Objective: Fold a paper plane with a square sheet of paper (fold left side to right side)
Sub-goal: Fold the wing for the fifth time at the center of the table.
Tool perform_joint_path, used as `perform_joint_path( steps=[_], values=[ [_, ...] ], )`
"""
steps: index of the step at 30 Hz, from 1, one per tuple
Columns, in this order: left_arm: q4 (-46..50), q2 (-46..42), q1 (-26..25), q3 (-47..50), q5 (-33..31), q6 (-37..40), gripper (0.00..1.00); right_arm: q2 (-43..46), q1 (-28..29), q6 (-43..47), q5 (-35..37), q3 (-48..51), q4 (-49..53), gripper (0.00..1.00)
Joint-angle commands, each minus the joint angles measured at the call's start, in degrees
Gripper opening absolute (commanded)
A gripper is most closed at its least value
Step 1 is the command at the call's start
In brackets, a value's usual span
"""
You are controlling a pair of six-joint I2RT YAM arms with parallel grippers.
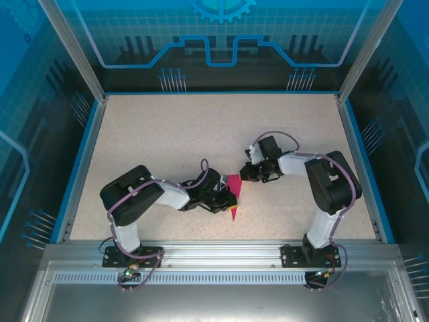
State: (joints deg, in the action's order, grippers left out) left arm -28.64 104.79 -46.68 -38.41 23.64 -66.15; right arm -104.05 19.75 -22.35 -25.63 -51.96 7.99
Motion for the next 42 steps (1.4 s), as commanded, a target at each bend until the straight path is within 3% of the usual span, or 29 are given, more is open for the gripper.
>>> perform_joint_path(
  steps=[1,9,17,23,28,33,42],
  values=[
    [7.5,3.1,-0.8,1.9,-1.4,-1.4,0.01,-2.2,-2.5,2.0,3.3,-3.0,0.9,0.05],
    [7.1,2.8,-0.8,2.1,-1.4,-1.6,0.01,-4.7,-4.8,2.6,1.9,-7.3,2.4,0.05],
    [7.5,1.9,-0.8,1.1,-1.8,-0.8,0.01,7.1,-5.1,1.9,0.1,-3.6,3.4,0.05],
    [7.6,1.9,-0.8,0.8,-1.8,-0.7,0.01,12.7,-1.2,-2.6,-5.0,4.9,0.2,0.06],
    [7.6,1.8,-0.8,0.8,-1.8,-0.6,0.01,9.7,2.8,-4.8,-10.8,7.4,-3.6,0.06],
    [7.6,1.8,-0.8,0.7,-1.8,-0.6,0.01,6.1,4.9,-4.8,-10.8,7.1,-4.1,0.06],
    [7.6,-0.9,-0.8,0.3,-1.8,1.4,0.06,0.3,6.0,-3.7,-3.2,3.7,2.9,0.06]
  ],
)
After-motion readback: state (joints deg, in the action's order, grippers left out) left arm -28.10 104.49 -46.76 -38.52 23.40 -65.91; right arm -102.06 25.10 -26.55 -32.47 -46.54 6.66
